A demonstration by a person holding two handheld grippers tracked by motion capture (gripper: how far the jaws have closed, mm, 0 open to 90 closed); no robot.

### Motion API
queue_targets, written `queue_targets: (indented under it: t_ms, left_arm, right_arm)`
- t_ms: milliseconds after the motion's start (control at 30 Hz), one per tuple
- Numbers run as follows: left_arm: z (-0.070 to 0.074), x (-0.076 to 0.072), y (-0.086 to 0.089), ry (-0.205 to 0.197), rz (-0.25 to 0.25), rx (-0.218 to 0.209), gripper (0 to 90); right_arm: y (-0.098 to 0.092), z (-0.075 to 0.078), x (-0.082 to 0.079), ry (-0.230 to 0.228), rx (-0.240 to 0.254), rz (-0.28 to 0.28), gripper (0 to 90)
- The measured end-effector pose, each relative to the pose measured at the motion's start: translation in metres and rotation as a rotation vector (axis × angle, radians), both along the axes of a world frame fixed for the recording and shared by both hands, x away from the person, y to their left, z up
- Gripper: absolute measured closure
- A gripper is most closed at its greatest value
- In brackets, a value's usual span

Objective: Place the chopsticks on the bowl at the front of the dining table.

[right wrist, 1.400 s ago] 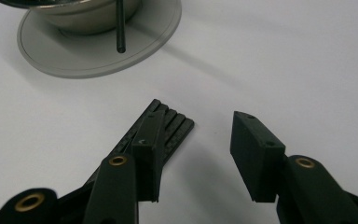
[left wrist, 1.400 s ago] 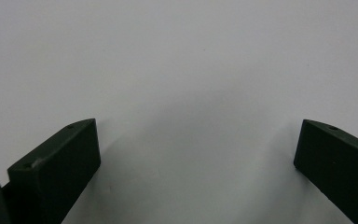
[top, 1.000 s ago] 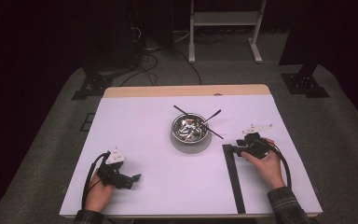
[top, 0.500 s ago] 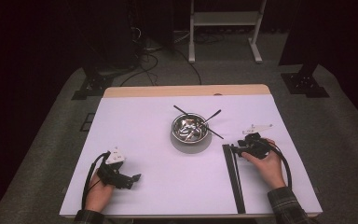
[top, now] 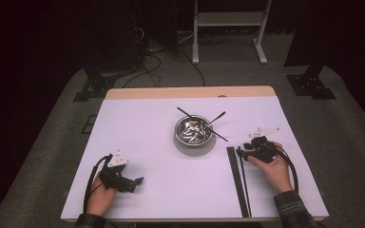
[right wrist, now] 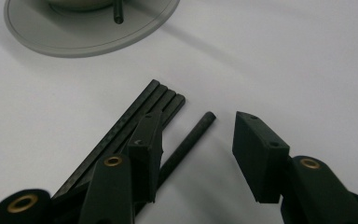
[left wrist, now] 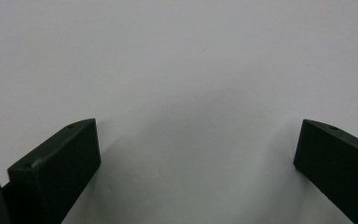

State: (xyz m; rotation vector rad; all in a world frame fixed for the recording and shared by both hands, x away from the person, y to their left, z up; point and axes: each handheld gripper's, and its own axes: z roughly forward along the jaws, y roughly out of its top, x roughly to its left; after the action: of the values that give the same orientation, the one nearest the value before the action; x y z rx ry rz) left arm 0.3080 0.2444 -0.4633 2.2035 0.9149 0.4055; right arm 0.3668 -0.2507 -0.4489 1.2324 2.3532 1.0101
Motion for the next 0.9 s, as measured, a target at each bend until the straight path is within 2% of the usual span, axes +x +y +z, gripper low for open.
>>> queue_targets:
  t_ms: [900]
  left_arm:
    - [0.000,0.000,0.000,-0.001,-0.001,0.002,0.0]
  right_arm:
    - [-0.008,0.010,-0.041,-0.037,0.043,0.016,50.7]
